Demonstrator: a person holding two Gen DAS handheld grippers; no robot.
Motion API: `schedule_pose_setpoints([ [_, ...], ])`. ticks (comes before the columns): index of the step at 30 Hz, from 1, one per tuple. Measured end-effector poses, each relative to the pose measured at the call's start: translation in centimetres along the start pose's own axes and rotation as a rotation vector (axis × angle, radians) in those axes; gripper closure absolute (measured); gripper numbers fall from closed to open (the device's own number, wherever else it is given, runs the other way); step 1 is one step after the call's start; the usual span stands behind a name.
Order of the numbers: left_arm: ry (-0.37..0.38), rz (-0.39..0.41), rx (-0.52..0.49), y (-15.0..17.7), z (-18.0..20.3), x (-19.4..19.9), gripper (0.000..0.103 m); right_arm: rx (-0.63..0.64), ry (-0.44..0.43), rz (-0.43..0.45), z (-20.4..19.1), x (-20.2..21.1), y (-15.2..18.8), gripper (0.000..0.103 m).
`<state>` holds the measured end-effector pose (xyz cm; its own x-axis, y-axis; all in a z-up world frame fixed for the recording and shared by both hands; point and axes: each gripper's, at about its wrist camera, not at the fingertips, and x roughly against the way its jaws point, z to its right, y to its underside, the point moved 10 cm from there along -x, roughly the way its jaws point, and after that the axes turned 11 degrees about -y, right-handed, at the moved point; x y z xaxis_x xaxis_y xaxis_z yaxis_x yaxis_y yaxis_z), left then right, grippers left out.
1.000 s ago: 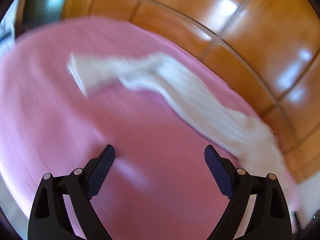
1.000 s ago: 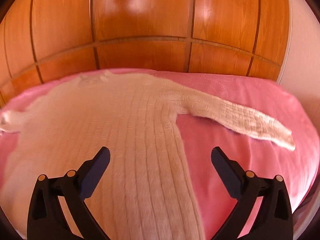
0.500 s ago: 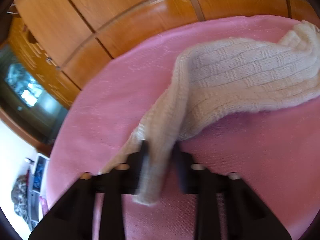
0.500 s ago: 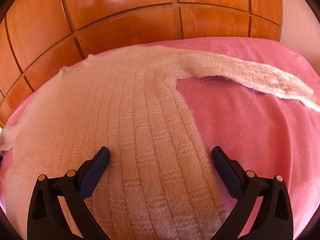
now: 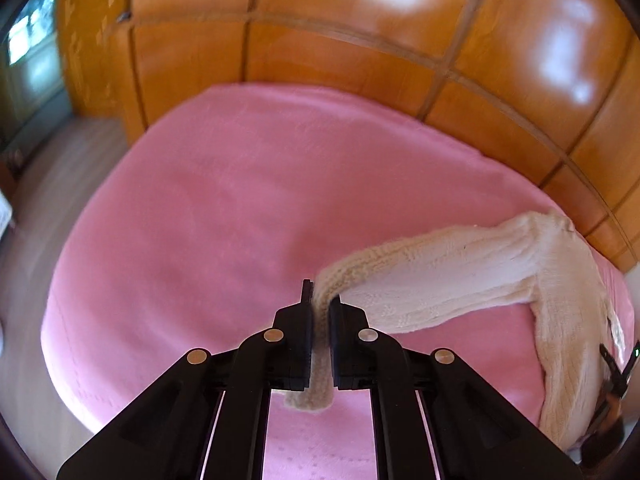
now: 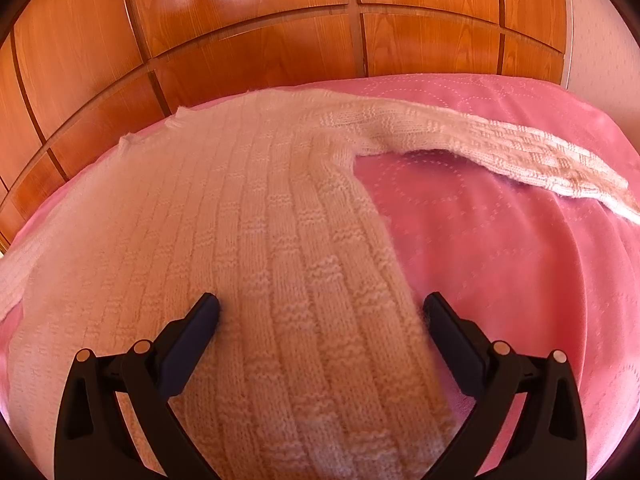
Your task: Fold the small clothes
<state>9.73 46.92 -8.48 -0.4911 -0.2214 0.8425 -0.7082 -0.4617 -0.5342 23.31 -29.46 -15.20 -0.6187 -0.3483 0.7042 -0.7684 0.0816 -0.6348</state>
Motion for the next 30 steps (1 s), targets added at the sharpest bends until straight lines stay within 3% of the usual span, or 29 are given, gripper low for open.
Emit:
schedule_pose_setpoints([
  [3,0.052,-0.036,0.083,0.3,0.3,-1.0,0.097,-0.001,-0.003,0.001,0.0,0.0,-0.1,0.002],
  [6,0.173,-0.089,0.192,0.2,2.1,-1.6,0.097,-0.002,-0.003,0.002,0.0,0.1,-0.1,0.002],
  [9,0.28,-0.138,0.224,-0.7,4.9,-0.6,0.097,-0.002,-0.003,0.002,-0.1,0.1,-0.1,0.002],
  [14,0.35,-0.134,0.082,-2.6,11.8,3.0,0.097,-0.005,-0.008,0.006,-0.2,0.1,-0.1,0.002],
  [21,0.538,-0.14,-0.021,-5.8,25.6,7.8,0.097,-0.011,-0.017,0.013,-0.2,0.2,-0.1,0.002],
  [27,0.63,-0.127,-0.083,-6.4,36.9,8.7,0.097,-0.017,-0.03,0.026,-0.2,0.4,-0.2,0.002],
  [30,0.621,-0.118,-0.156,-5.6,42.2,7.9,0.097,-0.018,-0.03,0.026,-0.2,0.4,-0.2,0.002],
])
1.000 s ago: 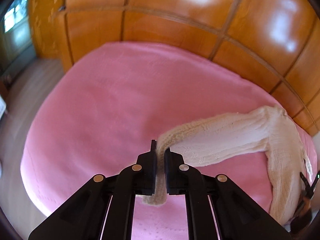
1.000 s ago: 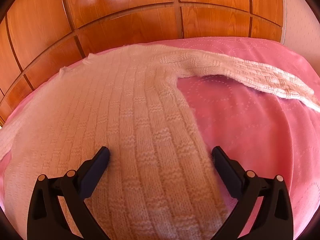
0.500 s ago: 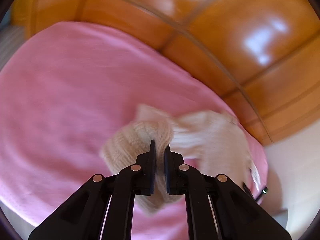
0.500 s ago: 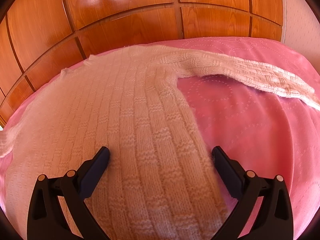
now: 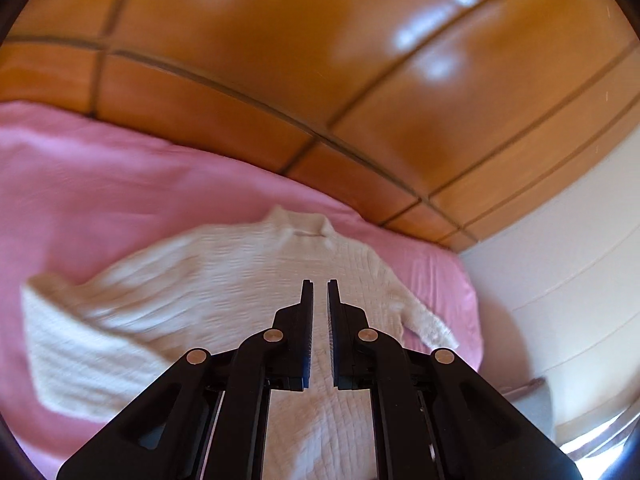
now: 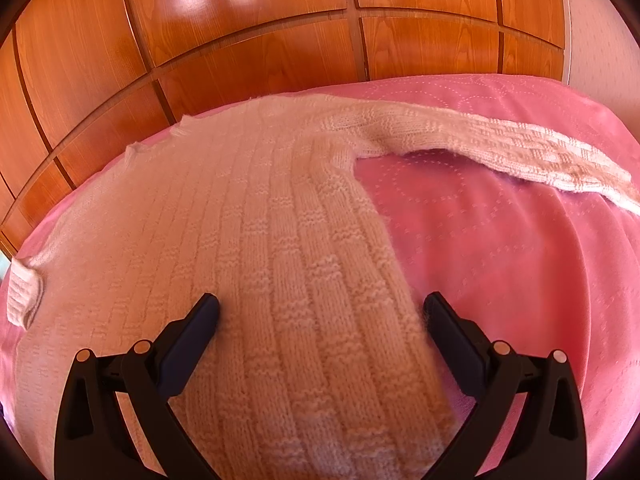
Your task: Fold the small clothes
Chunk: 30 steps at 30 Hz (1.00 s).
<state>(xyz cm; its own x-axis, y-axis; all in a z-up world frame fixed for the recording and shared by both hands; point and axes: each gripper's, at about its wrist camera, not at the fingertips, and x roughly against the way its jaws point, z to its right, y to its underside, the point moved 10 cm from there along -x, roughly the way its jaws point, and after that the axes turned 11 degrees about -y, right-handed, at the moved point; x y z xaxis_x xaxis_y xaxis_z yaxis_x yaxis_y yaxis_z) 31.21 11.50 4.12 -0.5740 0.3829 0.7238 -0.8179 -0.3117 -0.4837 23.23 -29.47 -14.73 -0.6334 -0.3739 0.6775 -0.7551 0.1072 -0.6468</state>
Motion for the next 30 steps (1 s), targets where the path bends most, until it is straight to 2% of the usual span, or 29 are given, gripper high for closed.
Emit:
schedule_pose_setpoints([
  [2,-0.045,0.004,-0.04,0.4,0.9,-2.0,0.097,-0.002,-0.005,0.003,0.0,0.0,0.0,0.002],
  [5,-0.146,0.002,-0.097,2.7,-0.2,-4.6,0.095,-0.009,-0.017,0.008,0.1,0.1,0.0,0.002],
  [6,-0.187,0.011,-0.112,3.7,-1.3,-4.8,0.089,-0.011,-0.02,0.009,0.1,0.1,0.0,0.002],
  [8,-0.248,0.034,-0.14,5.5,-3.8,-4.6,0.055,-0.014,-0.024,0.012,0.1,0.1,0.0,0.002],
  [10,-0.327,0.073,-0.176,7.7,-6.6,-4.1,0.041,-0.013,-0.023,0.011,0.1,0.1,0.0,0.002],
  [11,-0.385,0.081,-0.195,9.1,-8.7,-3.7,0.04,-0.012,-0.021,0.01,0.1,0.1,0.0,0.002],
  [14,-0.467,0.045,-0.198,12.3,-13.1,-3.4,0.04,-0.009,-0.016,0.01,0.2,0.1,0.1,0.002],
  [15,-0.458,-0.009,-0.175,14.2,-14.7,-3.5,0.04,-0.008,-0.013,0.009,0.1,0.1,0.1,0.002],
  [16,-0.437,-0.024,-0.159,14.9,-15.1,-3.7,0.04,-0.007,-0.011,0.009,0.1,0.1,0.1,0.002],
  [18,-0.391,-0.027,-0.139,16.1,-15.3,-3.8,0.04,-0.004,-0.006,0.008,0.1,0.0,0.1,0.002],
  [22,-0.396,-0.035,-0.207,17.2,-14.2,-6.3,0.04,0.0,0.002,0.006,0.0,-0.2,0.1,0.002],
  [23,-0.406,-0.045,-0.232,17.6,-13.7,-7.1,0.04,-0.001,0.0,0.006,0.0,-0.2,0.1,0.002],
  [25,-0.473,-0.049,-0.321,18.2,-13.1,-8.5,0.041,-0.003,-0.003,0.008,-0.1,-0.2,0.1,0.002],
  [27,-0.49,-0.054,-0.399,18.0,-12.3,-9.0,0.062,-0.002,-0.002,0.008,-0.1,-0.2,0.1,0.002],
  [28,-0.49,-0.059,-0.398,17.7,-12.2,-8.9,0.084,-0.002,-0.002,0.008,0.0,-0.2,0.1,0.002],
  [29,-0.493,-0.067,-0.357,16.8,-12.4,-8.4,0.093,-0.002,-0.001,0.008,0.0,-0.2,0.1,0.002],
  [30,-0.47,-0.066,-0.326,16.2,-12.3,-8.0,0.095,-0.003,-0.003,0.008,0.0,-0.2,0.1,0.002],
])
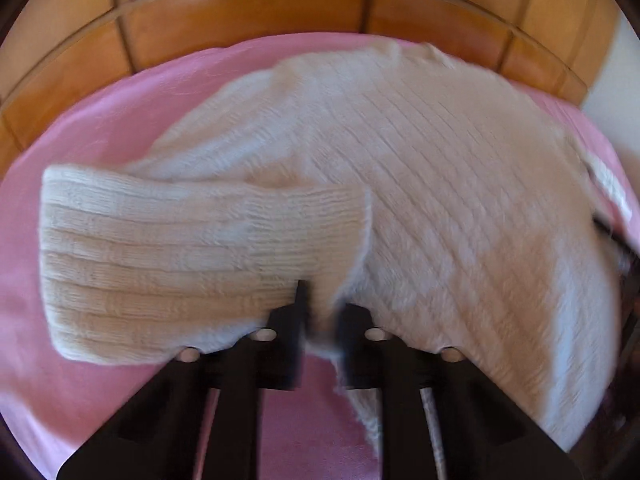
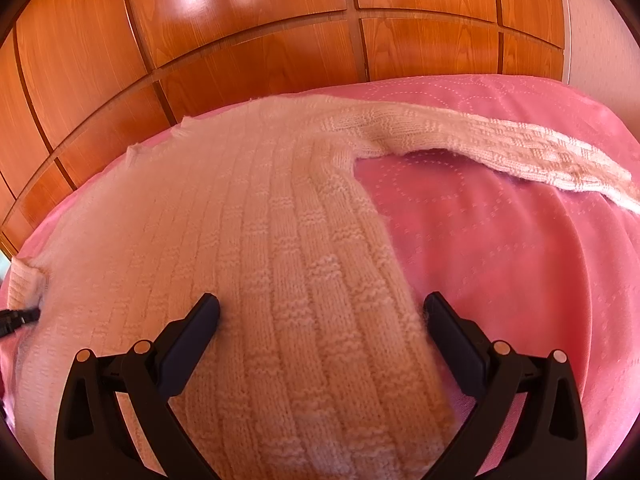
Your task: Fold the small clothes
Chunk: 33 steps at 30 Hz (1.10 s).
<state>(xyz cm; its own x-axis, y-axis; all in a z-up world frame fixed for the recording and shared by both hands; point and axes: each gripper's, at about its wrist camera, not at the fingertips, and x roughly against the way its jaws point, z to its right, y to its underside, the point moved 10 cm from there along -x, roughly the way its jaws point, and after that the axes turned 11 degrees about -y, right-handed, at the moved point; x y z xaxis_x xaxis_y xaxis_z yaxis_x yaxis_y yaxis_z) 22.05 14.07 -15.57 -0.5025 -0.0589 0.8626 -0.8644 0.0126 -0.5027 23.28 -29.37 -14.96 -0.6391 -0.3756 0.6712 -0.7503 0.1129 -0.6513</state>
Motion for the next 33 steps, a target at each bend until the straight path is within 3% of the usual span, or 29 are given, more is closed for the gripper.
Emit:
schedule_pose_setpoints([
  [5,0.055,0.107,0.144,-6.2,-2.1,5.0,0.098,-0.002,-0.001,0.002,0.0,0.0,0.0,0.002],
  [9,0.112,0.189,0.276,-13.0,-2.0,9.1,0.098,-0.004,-0.004,0.004,0.0,0.1,0.0,0.002],
  [12,0.165,0.251,0.287,-16.9,0.9,11.1,0.098,-0.007,-0.009,0.007,0.0,0.1,0.0,0.002],
  [15,0.201,0.28,0.215,-19.5,6.2,11.4,0.098,-0.008,-0.011,0.008,0.0,0.2,0.0,0.002],
  [22,0.247,0.274,0.094,-21.6,18.0,7.0,0.098,-0.011,-0.015,0.011,-0.1,0.2,-0.1,0.002],
  [25,0.226,0.255,0.05,-20.8,21.6,3.7,0.098,-0.011,-0.015,0.012,0.0,0.2,-0.1,0.002],
  [28,0.263,0.247,0.026,-19.2,24.6,1.3,0.097,-0.011,-0.015,0.012,0.0,0.2,-0.1,0.002],
  [30,0.294,0.232,0.013,-18.1,25.9,0.7,0.079,-0.011,-0.014,0.011,0.0,0.2,-0.1,0.002],
  [31,0.312,0.221,0.011,-17.0,26.2,0.7,0.055,-0.01,-0.013,0.011,0.0,0.2,-0.1,0.002],
  [32,0.338,0.212,0.02,-15.9,26.2,0.7,0.041,-0.01,-0.013,0.011,0.0,0.2,-0.1,0.002],
  [33,0.356,0.212,0.028,-15.3,26.3,0.8,0.039,-0.01,-0.013,0.011,0.0,0.2,-0.1,0.002],
])
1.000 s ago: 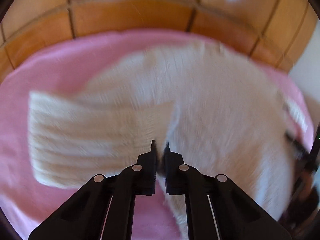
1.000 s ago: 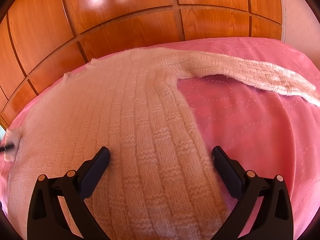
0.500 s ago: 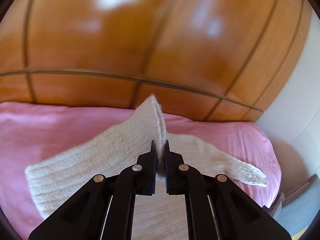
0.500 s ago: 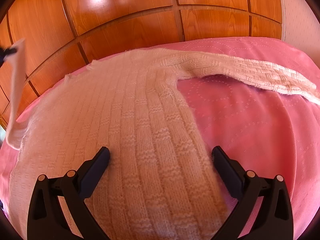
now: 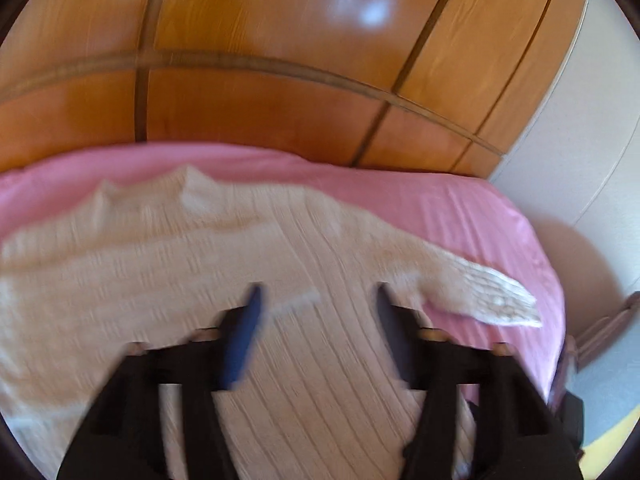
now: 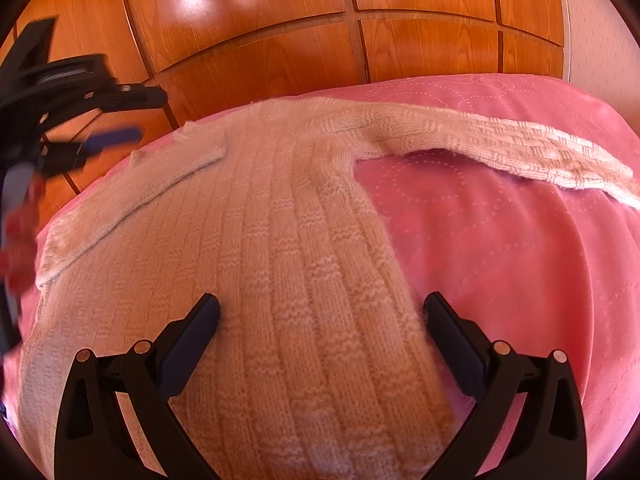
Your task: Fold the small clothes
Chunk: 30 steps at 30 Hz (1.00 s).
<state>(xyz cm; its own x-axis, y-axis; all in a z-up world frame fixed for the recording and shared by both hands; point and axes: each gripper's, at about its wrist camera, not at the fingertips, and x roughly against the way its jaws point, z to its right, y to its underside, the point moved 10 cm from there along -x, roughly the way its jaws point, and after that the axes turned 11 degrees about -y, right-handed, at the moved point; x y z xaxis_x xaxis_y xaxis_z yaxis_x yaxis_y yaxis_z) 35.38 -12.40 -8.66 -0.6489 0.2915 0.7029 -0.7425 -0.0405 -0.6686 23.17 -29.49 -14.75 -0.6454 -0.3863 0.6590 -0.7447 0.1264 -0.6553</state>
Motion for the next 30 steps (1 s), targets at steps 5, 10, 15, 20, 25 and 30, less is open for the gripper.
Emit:
schedule_pose_setpoints([
  [5,-0.057,0.044,0.087,3.1,-5.2,2.4,0.034,0.002,0.004,-0.001,0.0,0.0,0.0,0.002],
  [10,-0.309,0.12,0.242,4.7,-16.3,4.8,0.034,0.004,0.008,-0.003,-0.1,0.0,0.0,0.002],
  [15,-0.325,0.105,0.474,7.9,-24.4,4.9,0.042,0.007,0.013,-0.004,-0.1,-0.1,0.0,0.002],
  [20,-0.298,0.11,0.407,8.1,-24.3,4.9,0.047,0.011,0.013,-0.005,-0.3,0.0,0.0,0.002],
  [25,-0.224,0.11,0.462,8.3,-25.5,4.8,0.053,-0.038,-0.06,0.015,0.1,0.9,-0.2,0.002],
  [30,-0.304,0.09,0.332,9.2,-22.5,6.3,0.027,-0.263,-0.203,0.1,4.4,4.2,-1.5,0.002],
])
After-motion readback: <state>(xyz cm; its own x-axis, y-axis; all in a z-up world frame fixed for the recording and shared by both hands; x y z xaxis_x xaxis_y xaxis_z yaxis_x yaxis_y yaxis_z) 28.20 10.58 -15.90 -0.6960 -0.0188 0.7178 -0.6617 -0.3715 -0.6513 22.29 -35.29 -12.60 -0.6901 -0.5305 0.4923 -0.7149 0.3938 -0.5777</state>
